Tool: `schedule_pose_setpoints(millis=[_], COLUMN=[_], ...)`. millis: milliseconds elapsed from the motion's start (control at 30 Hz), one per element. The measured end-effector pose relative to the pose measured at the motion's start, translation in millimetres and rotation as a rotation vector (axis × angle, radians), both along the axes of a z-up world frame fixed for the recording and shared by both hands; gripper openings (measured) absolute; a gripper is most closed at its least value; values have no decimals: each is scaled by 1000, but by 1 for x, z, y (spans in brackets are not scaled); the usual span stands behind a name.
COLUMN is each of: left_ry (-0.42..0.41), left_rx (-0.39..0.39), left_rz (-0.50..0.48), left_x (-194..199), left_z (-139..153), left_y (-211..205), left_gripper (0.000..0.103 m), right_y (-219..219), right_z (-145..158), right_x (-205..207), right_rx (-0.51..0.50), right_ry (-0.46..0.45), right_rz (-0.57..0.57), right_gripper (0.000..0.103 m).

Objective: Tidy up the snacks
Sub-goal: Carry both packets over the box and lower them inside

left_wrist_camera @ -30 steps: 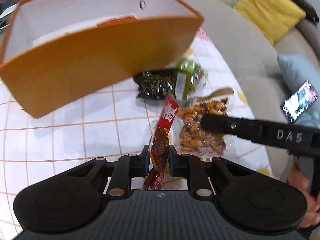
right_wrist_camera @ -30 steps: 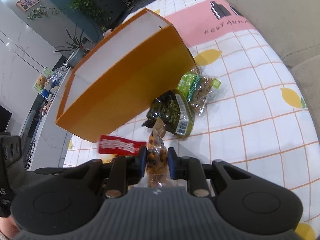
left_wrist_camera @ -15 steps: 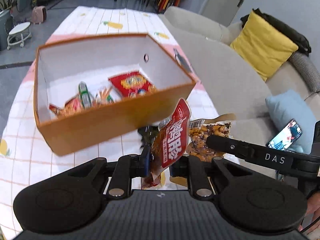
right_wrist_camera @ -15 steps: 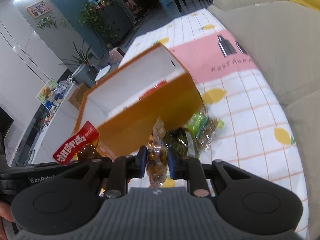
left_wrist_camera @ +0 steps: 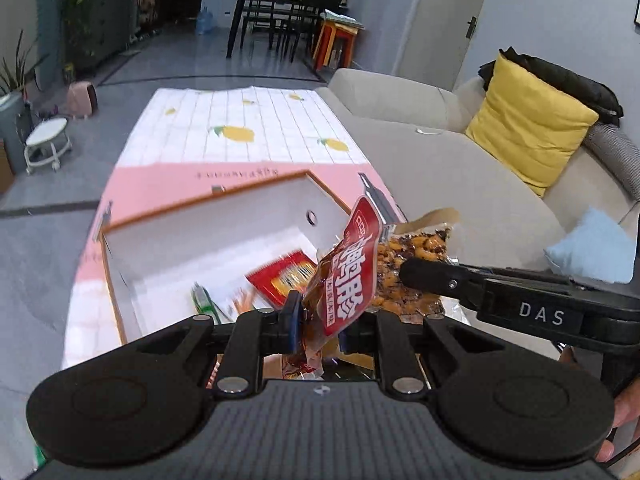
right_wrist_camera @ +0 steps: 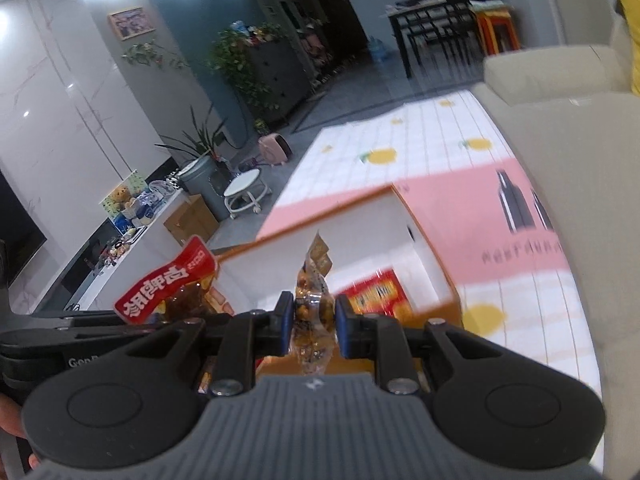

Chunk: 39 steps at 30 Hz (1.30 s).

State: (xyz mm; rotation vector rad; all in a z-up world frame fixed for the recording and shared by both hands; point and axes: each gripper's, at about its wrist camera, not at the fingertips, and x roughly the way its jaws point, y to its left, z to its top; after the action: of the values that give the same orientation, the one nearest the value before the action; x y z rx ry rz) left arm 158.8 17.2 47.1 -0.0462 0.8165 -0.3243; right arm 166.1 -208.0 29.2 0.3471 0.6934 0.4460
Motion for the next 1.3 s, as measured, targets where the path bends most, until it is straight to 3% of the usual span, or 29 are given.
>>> schedule_pose_setpoints(millis=[367, 733, 967, 1133, 1300], left_ry=[22, 136, 177, 190, 192], left_rx=[84, 166, 196, 211, 214], left_rz=[27, 64, 63, 61, 68], left_x=[63, 102, 113, 118, 121], left_z=[-15, -72, -92, -99, -101], left_y=[9, 20, 17, 17, 18], left_gripper=[19, 19, 19, 19, 19], right_y=[43, 74, 82, 84, 89], right_z=[-2, -53, -84, -89, -89], right_x=[74, 131, 150, 152, 152], right_rx=[-87, -181, -215, -200, -271], right_ry=[-16, 90, 146, 156, 144], right_rz=[43, 70, 94, 107, 125], right_gripper=[18, 18, 18, 18, 19])
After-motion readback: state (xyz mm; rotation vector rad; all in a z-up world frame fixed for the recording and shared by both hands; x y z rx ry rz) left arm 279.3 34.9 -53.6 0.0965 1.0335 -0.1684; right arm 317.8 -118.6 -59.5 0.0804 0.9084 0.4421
